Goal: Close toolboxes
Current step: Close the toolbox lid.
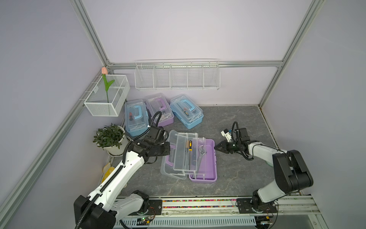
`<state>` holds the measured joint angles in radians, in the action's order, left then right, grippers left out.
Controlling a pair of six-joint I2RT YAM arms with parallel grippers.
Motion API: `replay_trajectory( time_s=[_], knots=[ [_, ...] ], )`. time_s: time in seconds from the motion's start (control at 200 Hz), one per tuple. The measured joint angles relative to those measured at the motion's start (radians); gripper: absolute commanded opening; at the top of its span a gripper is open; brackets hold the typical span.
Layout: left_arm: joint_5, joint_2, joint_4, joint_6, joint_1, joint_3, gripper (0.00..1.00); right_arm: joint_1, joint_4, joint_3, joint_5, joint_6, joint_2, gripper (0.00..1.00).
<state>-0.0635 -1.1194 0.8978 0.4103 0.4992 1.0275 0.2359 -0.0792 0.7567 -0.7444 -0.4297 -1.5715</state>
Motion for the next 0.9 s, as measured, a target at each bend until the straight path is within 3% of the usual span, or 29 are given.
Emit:
replay_trajectory(
  time_s=[0.27, 0.345, 0.43, 0.54, 0.665, 0.9],
  knots=[
    [0.001, 0.006, -0.066, 0.016, 0.041, 0.002, 0.00, 0.011, 0.060, -0.017, 0.011, -0.048, -0.001, 0.20],
    [0.013, -0.004, -0.086, 0.023, 0.066, 0.013, 0.07, 0.013, 0.089, -0.026, 0.013, -0.066, -0.002, 0.20],
    [0.020, -0.021, -0.129, 0.026, 0.097, 0.035, 0.25, 0.013, 0.129, -0.038, 0.012, -0.091, -0.005, 0.20],
    [-0.091, -0.045, -0.248, 0.040, 0.164, 0.083, 0.37, 0.030, 0.179, -0.045, 0.000, -0.119, -0.021, 0.21],
    [-0.182, -0.053, -0.295, 0.048, 0.198, 0.077, 0.41, 0.063, 0.204, -0.048, -0.021, -0.140, -0.037, 0.21],
    [-0.240, -0.053, -0.362, 0.076, 0.206, 0.047, 0.43, 0.067, 0.228, -0.050, -0.037, -0.166, -0.050, 0.21]
  ],
)
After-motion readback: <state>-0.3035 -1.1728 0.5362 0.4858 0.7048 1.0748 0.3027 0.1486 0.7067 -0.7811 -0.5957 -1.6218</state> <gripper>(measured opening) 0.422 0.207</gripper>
